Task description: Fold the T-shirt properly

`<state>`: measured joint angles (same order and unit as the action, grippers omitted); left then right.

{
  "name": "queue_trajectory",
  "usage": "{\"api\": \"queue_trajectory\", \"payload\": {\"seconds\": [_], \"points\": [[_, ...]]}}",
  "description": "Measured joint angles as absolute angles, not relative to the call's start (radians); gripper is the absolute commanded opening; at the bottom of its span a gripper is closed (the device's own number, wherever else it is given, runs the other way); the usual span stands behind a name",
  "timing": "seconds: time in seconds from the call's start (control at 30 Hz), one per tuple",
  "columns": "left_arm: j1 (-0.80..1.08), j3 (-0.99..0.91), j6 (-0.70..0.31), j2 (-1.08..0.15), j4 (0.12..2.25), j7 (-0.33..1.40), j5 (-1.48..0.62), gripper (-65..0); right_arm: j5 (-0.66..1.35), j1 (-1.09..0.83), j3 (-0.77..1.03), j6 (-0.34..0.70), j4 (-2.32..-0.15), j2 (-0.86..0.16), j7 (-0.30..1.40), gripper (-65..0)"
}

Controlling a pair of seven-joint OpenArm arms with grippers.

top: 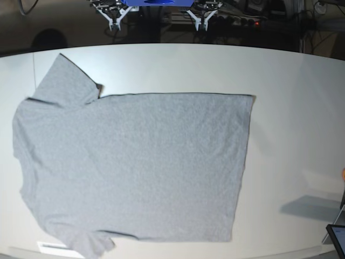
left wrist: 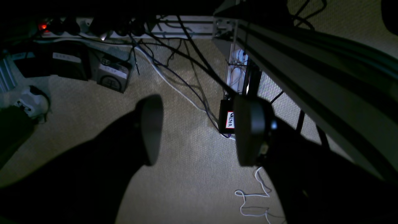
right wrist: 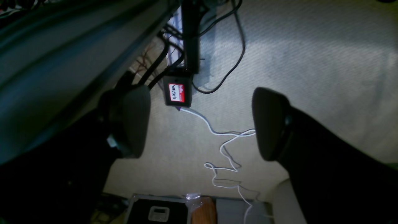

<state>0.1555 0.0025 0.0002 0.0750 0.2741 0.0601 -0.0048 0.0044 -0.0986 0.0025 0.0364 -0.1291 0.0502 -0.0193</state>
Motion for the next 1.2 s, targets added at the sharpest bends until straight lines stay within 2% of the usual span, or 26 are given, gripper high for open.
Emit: {"api": "queue_trajectory", "payload": {"seconds": [0.1,0.17,0.2,0.23,0.3,0.33,0.37,0.47,0.6,1.1,1.13,1.2], "points": [[0.159,0.002,0.001,0.075,0.274,0.059,-0.005,-39.6,0.006,-0.109,0.006,0.121,-0.132,0.038,-0.093,-22.8],[0.168,0.002,0.001,0.074,0.279,0.058,-0.004,-51.1,0.006,-0.109,0.006,0.152,-0.132,0.035,-0.093,-28.9],[0.170,0.000,0.001,0.075,0.277,0.059,-0.004,-59.6,0.006,-0.109,0.006,0.155,-0.132,0.034,-0.093,-34.7],[0.172,-0.002,0.000,0.075,0.276,0.060,-0.007,-65.0,0.006,-0.109,0.006,0.156,-0.132,0.034,-0.093,-42.7],[0.172,-0.006,0.000,0.073,0.275,0.060,-0.005,-65.0,0.009,-0.109,0.006,0.156,-0.126,0.034,-0.096,-62.4],[0.172,-0.007,0.000,0.072,0.275,0.060,-0.005,-65.0,0.013,-0.109,0.006,0.156,-0.126,0.034,-0.090,-65.0],[0.170,-0.007,0.000,0.072,0.275,0.059,-0.005,-65.0,0.017,-0.108,0.006,0.157,-0.126,0.033,-0.067,-64.6],[0.169,-0.007,0.001,0.072,0.275,0.058,-0.005,-65.0,0.016,-0.105,0.007,0.157,-0.129,0.034,-0.029,-53.2],[0.170,-0.007,0.000,0.072,0.275,0.059,-0.005,-65.0,0.012,-0.106,0.007,0.157,-0.129,0.034,-0.053,-46.6],[0.170,-0.007,0.000,0.072,0.275,0.056,-0.005,-64.5,0.013,-0.109,0.007,0.157,-0.129,0.034,-0.055,-45.8],[0.170,-0.007,0.000,0.072,0.275,0.056,-0.005,-63.7,0.013,-0.109,0.007,0.157,-0.129,0.034,-0.055,-45.8],[0.170,-0.007,0.001,0.072,0.275,0.056,-0.005,-57.3,0.013,-0.109,0.007,0.157,-0.129,0.034,-0.055,-45.7]]}}
